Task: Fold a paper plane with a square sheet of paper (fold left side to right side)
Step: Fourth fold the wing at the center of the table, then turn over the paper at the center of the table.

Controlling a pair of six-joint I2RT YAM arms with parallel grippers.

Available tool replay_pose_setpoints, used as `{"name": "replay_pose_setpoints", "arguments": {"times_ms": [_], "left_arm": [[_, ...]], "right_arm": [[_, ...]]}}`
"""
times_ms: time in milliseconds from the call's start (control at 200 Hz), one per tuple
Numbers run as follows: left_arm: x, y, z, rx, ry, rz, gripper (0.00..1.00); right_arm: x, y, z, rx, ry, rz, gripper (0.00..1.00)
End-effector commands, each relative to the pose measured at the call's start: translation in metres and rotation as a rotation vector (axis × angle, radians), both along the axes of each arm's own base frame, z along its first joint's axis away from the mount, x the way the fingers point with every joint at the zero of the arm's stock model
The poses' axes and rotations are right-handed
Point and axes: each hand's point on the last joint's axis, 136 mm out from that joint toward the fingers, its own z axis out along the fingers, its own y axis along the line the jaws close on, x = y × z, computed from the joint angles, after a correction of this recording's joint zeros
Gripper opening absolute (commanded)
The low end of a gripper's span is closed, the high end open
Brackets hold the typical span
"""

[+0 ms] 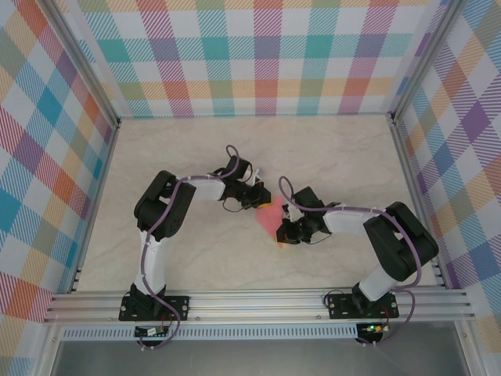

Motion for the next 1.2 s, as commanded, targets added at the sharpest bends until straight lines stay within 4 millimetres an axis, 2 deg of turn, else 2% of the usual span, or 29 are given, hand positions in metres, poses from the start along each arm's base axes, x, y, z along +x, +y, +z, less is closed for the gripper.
{"name": "replay_pose_setpoints", "arguments": {"times_ms": [0, 70, 185, 305, 410, 485, 580, 715, 870, 1065, 1195], "left_arm": [[0.011, 0.001, 0.04, -0.065, -0.065, -0.02, 0.1], [0.018, 0.009, 0.06, -0.088, -0.096, -0.005, 0.12], [0.026, 0.029, 0.095, -0.109, -0.162, 0.027, 0.18], [0.025, 0.053, 0.111, -0.094, -0.198, 0.072, 0.22], [0.016, 0.067, 0.101, -0.049, -0.19, 0.108, 0.27], [0.007, 0.066, 0.086, -0.054, -0.157, 0.118, 0.29], [-0.005, 0.05, 0.067, -0.058, -0.12, 0.084, 0.31], [-0.011, 0.022, 0.044, -0.071, -0.076, 0.046, 0.32], [-0.004, 0.004, 0.03, -0.088, -0.052, 0.034, 0.33], [0.0, -0.008, 0.015, -0.07, -0.028, 0.021, 0.33], [0.003, -0.015, 0.012, -0.08, -0.022, 0.01, 0.27]], "right_arm": [[-0.029, -0.021, -0.018, -0.099, 0.102, 0.019, 0.02], [-0.017, -0.011, 0.001, -0.045, 0.036, 0.025, 0.11], [0.007, 0.001, 0.044, 0.023, -0.113, 0.036, 0.25], [0.028, -0.001, 0.085, 0.06, -0.248, 0.024, 0.4], [0.042, -0.021, 0.102, 0.001, -0.334, -0.015, 0.53], [0.051, -0.039, 0.108, -0.06, -0.389, -0.063, 0.64], [0.057, -0.056, 0.121, -0.105, -0.471, -0.13, 0.81], [0.05, -0.062, 0.138, -0.062, -0.534, -0.17, 0.96], [0.037, -0.07, 0.144, -0.06, -0.558, -0.177, 0.98], [0.025, -0.081, 0.144, -0.071, -0.575, -0.194, 0.98], [0.021, -0.085, 0.148, -0.064, -0.595, -0.203, 0.98]]}}
